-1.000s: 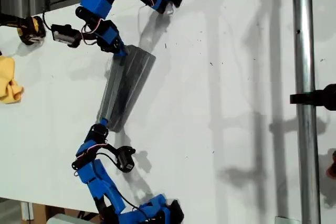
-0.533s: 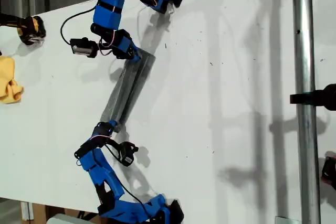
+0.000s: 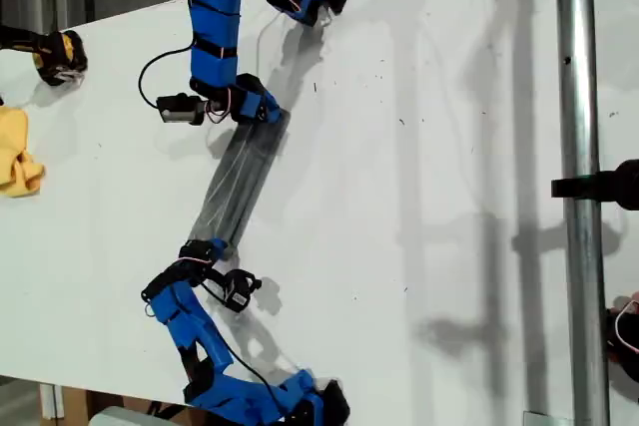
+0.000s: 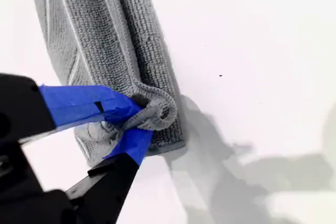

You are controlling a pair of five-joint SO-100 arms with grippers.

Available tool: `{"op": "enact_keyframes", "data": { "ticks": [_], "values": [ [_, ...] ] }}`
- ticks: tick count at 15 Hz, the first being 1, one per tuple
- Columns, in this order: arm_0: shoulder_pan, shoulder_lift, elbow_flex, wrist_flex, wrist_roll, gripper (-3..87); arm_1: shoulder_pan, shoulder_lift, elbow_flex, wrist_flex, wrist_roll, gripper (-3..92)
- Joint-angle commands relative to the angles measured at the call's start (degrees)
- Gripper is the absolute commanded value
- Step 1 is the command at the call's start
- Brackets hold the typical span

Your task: Grasp corners of a towel and fold twice.

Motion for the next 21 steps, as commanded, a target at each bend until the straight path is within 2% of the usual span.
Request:
{"op": "enact_keyframes", "data": {
  "ticks": [1, 2, 3, 5, 9, 12, 14, 19, 21],
  "values": [
    [-5.8, 0.8, -2.4, 2.9, -0.6, 11.4, 1.0, -0.8, -1.1, 1.4, 0.4, 0.1],
    [-5.8, 1.0, -2.8, 4.0, -0.7, 17.5, 0.9, -0.5, -2.0, 2.8, 0.4, 8.3],
    [-5.9, 1.7, -3.2, 5.6, -1.3, 22.0, 0.5, 0.7, -3.5, 5.2, 0.4, 23.1],
    [-5.7, 6.2, -3.1, 9.4, -2.5, 26.0, -0.6, 6.3, -7.5, 12.3, 0.9, 31.4],
    [-4.8, 23.0, -1.0, 15.6, -6.9, 25.6, -0.9, 21.6, -14.2, 25.0, 2.2, 32.6],
    [-1.2, 40.3, 7.4, 16.5, -9.8, 25.1, 0.4, 38.0, -10.0, 31.0, 6.0, 32.6],
    [1.7, 55.7, 21.1, 12.7, -11.7, 24.8, -0.6, 47.9, -4.0, 33.0, 9.6, 32.9],
    [7.3, 95.3, 58.1, 1.0, -17.8, 22.7, -7.5, 57.6, 3.9, 31.2, 18.7, 32.6],
    [10.6, 112.2, 71.1, -0.9, -19.6, 20.5, -10.7, 67.7, 7.0, 30.9, 24.5, 31.0]
  ]
}}
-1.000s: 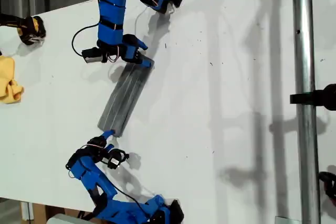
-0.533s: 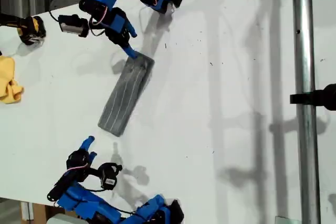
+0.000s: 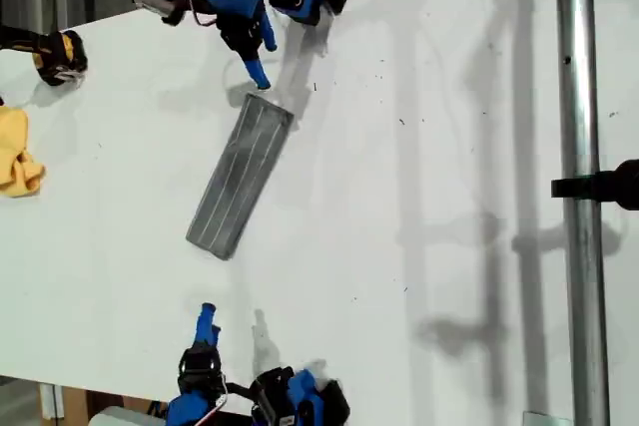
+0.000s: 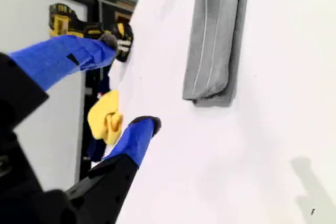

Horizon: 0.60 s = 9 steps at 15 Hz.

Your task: Grasp corners of a towel and fold twice.

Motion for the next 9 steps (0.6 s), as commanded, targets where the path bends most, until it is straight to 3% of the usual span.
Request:
{"op": "enact_keyframes", "data": {
  "ticks": [1, 4, 5, 9],
  "values": [
    [3.6, 19.1, 12.1, -1.8, -3.3, 19.3, -3.8, 10.0, 2.6, -0.7, 7.0, 31.2],
    [10.4, 47.2, 30.8, -3.4, -6.8, 12.9, -10.9, 16.7, 9.4, -3.2, 14.6, 30.8],
    [11.4, 50.2, 34.1, -2.8, -8.8, 12.3, -11.6, 14.0, 9.5, -3.3, 15.6, 32.1],
    [19.6, 50.1, 42.7, -12.0, -8.3, 9.5, -8.3, 9.2, 20.9, -14.9, 15.8, 35.6]
  ]
}}
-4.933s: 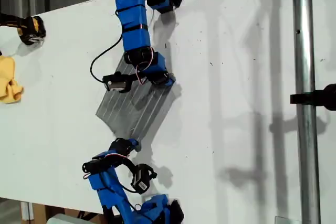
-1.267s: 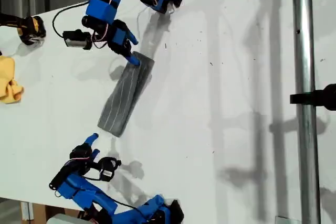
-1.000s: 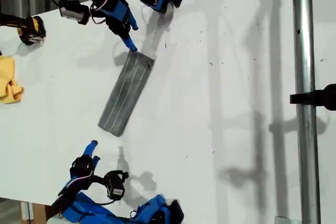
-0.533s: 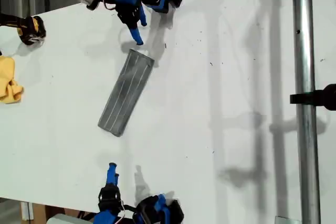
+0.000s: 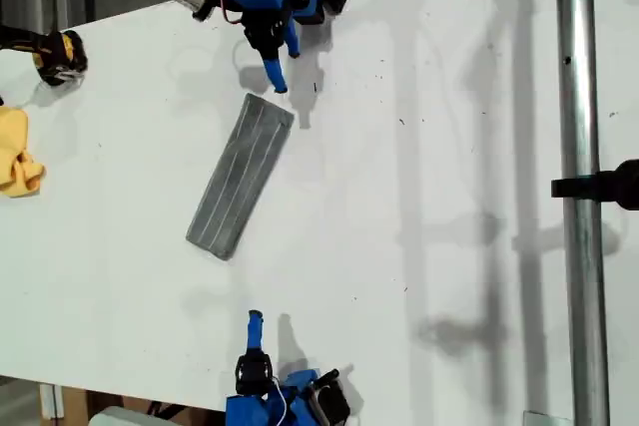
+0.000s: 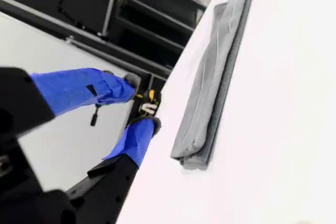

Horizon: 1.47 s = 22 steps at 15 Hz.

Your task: Grasp corners of a towel and fold twice.

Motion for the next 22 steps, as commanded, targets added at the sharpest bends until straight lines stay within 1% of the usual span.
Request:
{"op": "enact_keyframes", "data": {
  "ticks": [1, 3, 5, 7, 10, 12, 15, 16, 17, 19, 20, 22],
  "values": [
    [2.0, 0.5, 0.9, -3.3, -0.4, 9.5, 5.4, -4.5, 2.5, -6.1, -2.5, 36.0],
    [2.0, 0.5, 1.5, -3.5, -0.4, 9.3, 12.5, -13.9, 2.1, -11.4, -7.2, 37.1],
    [2.1, 0.5, 1.6, -2.8, -0.4, 9.2, 17.8, -25.4, 0.4, -18.7, -10.5, 37.7],
    [2.2, 0.5, 1.6, -1.6, -0.6, 9.2, 21.2, -38.1, -2.5, -25.1, -12.7, 38.0],
    [2.1, 0.5, 1.4, 0.4, -0.8, 9.1, 22.4, -53.3, -8.0, -32.6, -14.3, 38.7],
    [1.6, 0.5, 1.3, 1.3, -0.8, 9.2, 22.7, -62.2, -13.4, -34.0, -14.9, 38.7],
    [0.9, 0.5, 1.3, 2.1, -0.6, 9.3, 23.6, -74.0, -24.4, -31.5, -17.2, 39.2],
    [0.8, 0.5, 1.3, 2.3, -0.6, 9.4, 23.9, -76.1, -26.7, -31.5, -18.5, 38.0],
    [0.8, 0.5, 1.3, 2.5, -0.6, 9.4, 24.3, -78.0, -28.9, -31.3, -19.9, 35.5],
    [0.8, 0.5, 1.1, 2.9, -0.7, 9.4, 24.6, -81.2, -32.7, -31.1, -22.0, 24.8],
    [0.8, 0.5, 1.1, 3.1, -0.8, 9.4, 25.0, -82.2, -33.9, -31.1, -22.9, 16.6],
    [0.8, 0.5, 1.1, 3.1, -0.8, 9.4, 26.0, -82.9, -34.9, -31.2, -25.0, 3.2]
  ]
}}
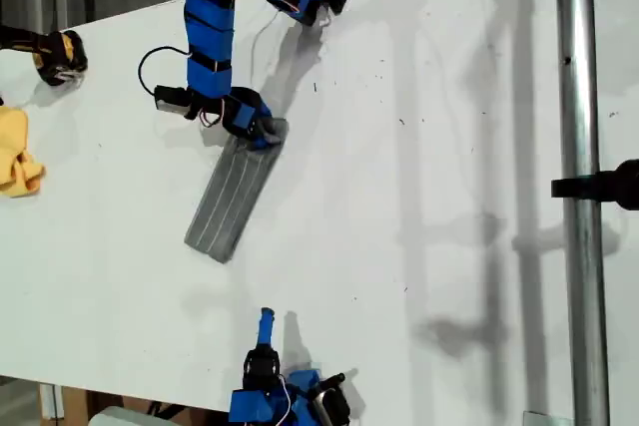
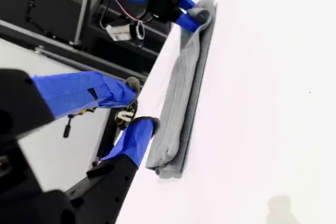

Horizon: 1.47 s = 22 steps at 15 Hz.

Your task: Grasp corners of a towel and fold twice.

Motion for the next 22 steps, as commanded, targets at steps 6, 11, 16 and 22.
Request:
{"op": "enact_keyframes", "data": {
  "ticks": [6, 11, 16, 22],
  "values": [
    [-0.6, 0.4, -1.0, 0.2, -0.7, 9.3, -4.4, 9.8, 2.2, 13.4, -2.4, -0.1],
    [-0.6, 0.4, -1.0, -1.0, -0.5, 9.3, -20.5, 33.3, 5.8, 37.6, 10.1, -0.1],
    [0.0, 0.4, -1.0, -1.1, -0.9, 9.3, -26.5, 36.8, 1.9, 39.1, 12.7, -0.1],
    [0.2, 0.4, -1.3, -1.1, -0.9, 9.0, -13.5, 32.5, 1.3, 14.0, 2.4, -0.1]
  ]
}}
